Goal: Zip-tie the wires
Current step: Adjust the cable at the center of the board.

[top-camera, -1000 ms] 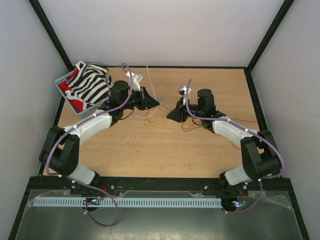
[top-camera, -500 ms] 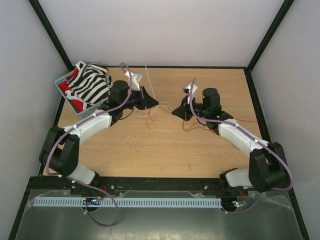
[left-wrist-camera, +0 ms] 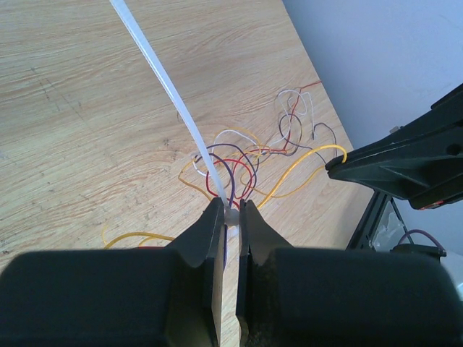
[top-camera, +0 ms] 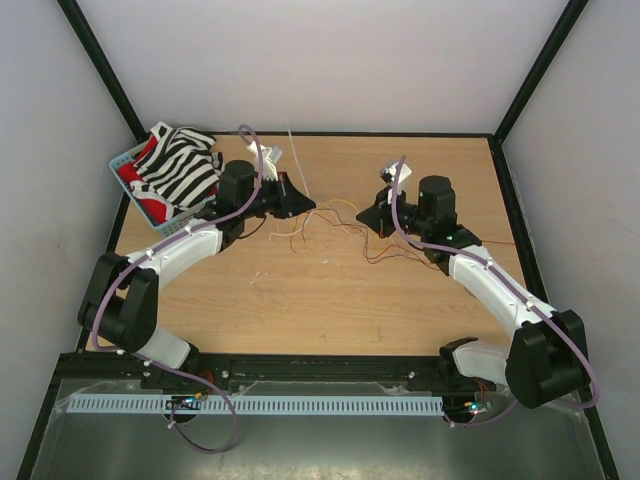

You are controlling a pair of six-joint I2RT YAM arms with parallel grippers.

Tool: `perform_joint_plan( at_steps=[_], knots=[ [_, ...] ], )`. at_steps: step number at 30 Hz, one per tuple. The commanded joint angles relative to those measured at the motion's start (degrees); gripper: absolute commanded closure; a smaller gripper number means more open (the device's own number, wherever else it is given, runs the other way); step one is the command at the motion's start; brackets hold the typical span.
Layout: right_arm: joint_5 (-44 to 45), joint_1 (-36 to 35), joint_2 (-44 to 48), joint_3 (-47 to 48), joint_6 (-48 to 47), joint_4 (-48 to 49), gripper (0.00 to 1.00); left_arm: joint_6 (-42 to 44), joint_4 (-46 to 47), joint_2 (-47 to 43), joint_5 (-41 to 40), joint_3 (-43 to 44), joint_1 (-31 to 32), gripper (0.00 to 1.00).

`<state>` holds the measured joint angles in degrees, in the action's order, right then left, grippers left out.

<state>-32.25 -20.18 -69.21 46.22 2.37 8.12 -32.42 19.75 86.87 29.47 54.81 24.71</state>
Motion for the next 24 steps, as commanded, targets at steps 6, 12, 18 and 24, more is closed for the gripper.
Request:
perform_joint_plan(
  at_steps=[6,12,18,24],
  knots=[
    [1.06,0.37,1.43,-0.11,-1.02,-2.06,0.91,0.82,0.45,-2.03,-0.02,-0.10,-0.36,1.00],
    [-3.12,0.43,0.75,1.97,1.85,-2.17,0.46,1.59,0.47,-1.79,0.83,0.32,-0.36,1.00],
    [-3.05,0.39,-2.84,9.45,10.98,-2.56,0.34,2.47,0.47,-1.80,1.52,0.55,-0.22,1.00],
    [-2.17,0.33,-7.32,12.24,22.46,6.67,0.32,3.43,0.47,-1.75,2.66,1.13,0.41,1.00]
  ],
)
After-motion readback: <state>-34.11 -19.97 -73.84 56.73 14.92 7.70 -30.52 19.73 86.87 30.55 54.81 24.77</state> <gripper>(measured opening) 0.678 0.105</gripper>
